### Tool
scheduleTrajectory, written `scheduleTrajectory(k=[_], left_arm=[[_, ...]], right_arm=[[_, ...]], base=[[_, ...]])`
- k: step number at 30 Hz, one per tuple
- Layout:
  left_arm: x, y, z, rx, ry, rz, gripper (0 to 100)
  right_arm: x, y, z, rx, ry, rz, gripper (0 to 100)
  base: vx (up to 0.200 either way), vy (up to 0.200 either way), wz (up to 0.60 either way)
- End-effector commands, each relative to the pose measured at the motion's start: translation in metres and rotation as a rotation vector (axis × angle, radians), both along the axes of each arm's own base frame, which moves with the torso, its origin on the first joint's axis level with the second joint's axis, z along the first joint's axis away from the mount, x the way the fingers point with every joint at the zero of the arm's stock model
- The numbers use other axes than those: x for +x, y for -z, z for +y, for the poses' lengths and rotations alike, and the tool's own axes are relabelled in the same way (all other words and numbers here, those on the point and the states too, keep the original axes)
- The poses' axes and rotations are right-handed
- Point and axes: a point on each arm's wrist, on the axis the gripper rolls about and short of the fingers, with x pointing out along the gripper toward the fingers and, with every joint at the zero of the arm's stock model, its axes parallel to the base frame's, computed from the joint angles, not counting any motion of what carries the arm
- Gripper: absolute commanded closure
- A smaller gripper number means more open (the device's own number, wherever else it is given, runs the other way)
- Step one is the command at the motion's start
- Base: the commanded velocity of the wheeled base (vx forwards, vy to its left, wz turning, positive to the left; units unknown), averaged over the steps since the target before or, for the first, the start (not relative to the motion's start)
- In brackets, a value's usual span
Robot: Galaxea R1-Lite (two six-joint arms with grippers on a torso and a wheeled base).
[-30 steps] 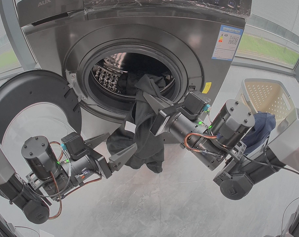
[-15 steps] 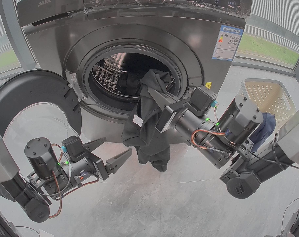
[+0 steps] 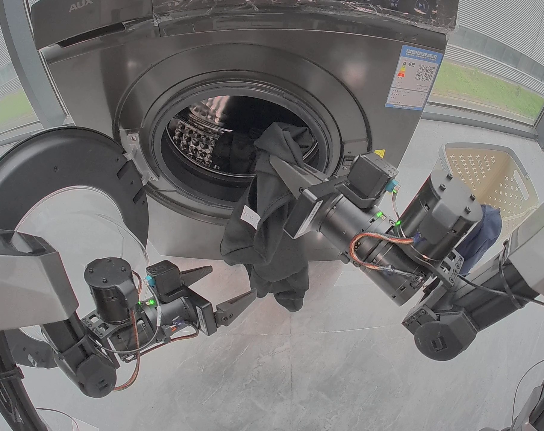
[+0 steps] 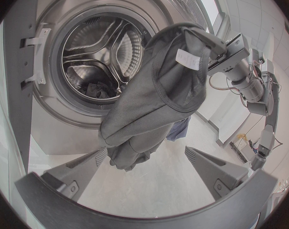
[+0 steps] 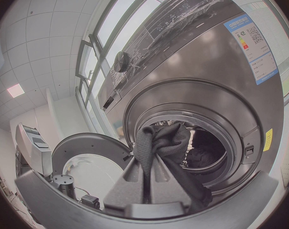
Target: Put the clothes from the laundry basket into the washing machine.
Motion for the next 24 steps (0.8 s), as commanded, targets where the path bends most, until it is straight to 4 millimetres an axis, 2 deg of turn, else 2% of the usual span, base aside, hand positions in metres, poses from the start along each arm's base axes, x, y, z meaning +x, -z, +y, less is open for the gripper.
scheduleTrajectory(k=[1,4,7,8,10,24], left_arm=[[0.019,0.011,-0.003,0.009,-0.019,-0.002,0],[0.035,0.013,-0.004,0.004,-0.037,-0.031,0],[0.036,0.014,-0.004,0.005,-0.038,-0.032,0],[0.048,0.016,-0.007,0.000,-0.047,-0.051,0],[0.054,0.014,-0.008,-0.006,-0.055,-0.072,0],[0.063,-0.008,-0.005,-0.044,-0.072,-0.153,0]], right_arm=[[-0.001,0.000,0.001,0.001,-0.004,-0.001,100],[-0.001,0.000,0.001,0.000,-0.004,0.000,100],[-0.001,0.000,0.001,0.000,-0.004,0.000,100],[-0.003,0.001,0.002,-0.001,-0.010,0.001,100],[-0.003,0.001,0.003,-0.002,-0.013,0.003,100],[-0.004,0.002,0.004,-0.003,-0.015,0.004,100]], base=[[0.000,0.000,0.00],[0.000,0.000,0.00],[0.000,0.000,0.00],[0.000,0.000,0.00],[0.000,0.000,0.00],[0.000,0.000,0.00]])
